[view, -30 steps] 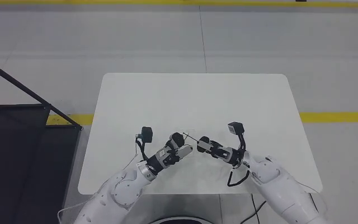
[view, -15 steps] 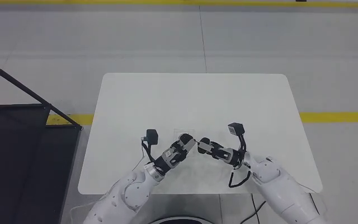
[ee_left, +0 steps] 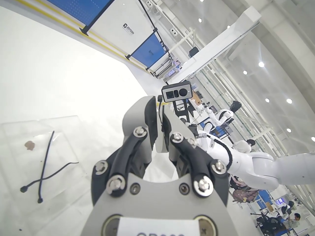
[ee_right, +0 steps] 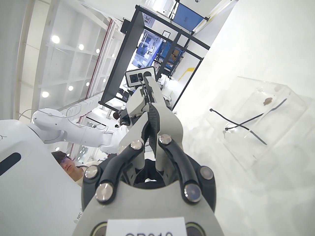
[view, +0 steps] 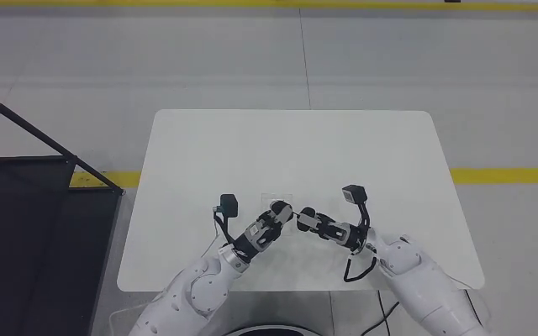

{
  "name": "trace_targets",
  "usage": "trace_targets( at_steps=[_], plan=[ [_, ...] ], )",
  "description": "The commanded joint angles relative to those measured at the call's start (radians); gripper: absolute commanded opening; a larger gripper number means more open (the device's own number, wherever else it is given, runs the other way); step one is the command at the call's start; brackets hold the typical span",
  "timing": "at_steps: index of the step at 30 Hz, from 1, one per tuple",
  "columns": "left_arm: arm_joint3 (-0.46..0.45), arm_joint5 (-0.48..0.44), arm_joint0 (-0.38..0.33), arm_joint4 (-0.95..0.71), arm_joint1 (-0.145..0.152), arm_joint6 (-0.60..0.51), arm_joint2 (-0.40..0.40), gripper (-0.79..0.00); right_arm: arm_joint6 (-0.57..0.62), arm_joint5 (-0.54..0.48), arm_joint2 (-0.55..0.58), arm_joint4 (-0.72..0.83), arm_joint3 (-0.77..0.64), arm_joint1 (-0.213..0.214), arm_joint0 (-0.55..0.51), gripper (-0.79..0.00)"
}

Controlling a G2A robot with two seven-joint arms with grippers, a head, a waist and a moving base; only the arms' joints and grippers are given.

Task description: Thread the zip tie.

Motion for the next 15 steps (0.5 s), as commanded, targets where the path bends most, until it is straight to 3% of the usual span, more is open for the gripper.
trace_targets(
  at_steps=[1, 5, 10, 15],
  plan=[
    [0.001, 0.001, 0.002, 0.001, -0.002, -0.001, -0.002, -0.683, 0.002, 0.002, 0.003, 0.001, 0.001, -0.001, -0.001, -0.785],
    [0.001, 0.004, 0.005, 0.0, -0.006, 0.0, -0.005, -0.717, 0.004, 0.006, 0.007, 0.002, 0.001, -0.004, -0.003, -0.785],
    [0.006, 0.008, 0.004, -0.004, -0.011, -0.012, -0.008, -0.65, 0.007, 0.008, 0.013, 0.002, 0.001, -0.007, -0.006, -0.785],
    [0.01, 0.007, 0.005, -0.007, -0.016, -0.022, -0.013, -0.659, 0.011, 0.012, 0.017, 0.0, 0.001, -0.01, -0.008, -0.785]
  ],
)
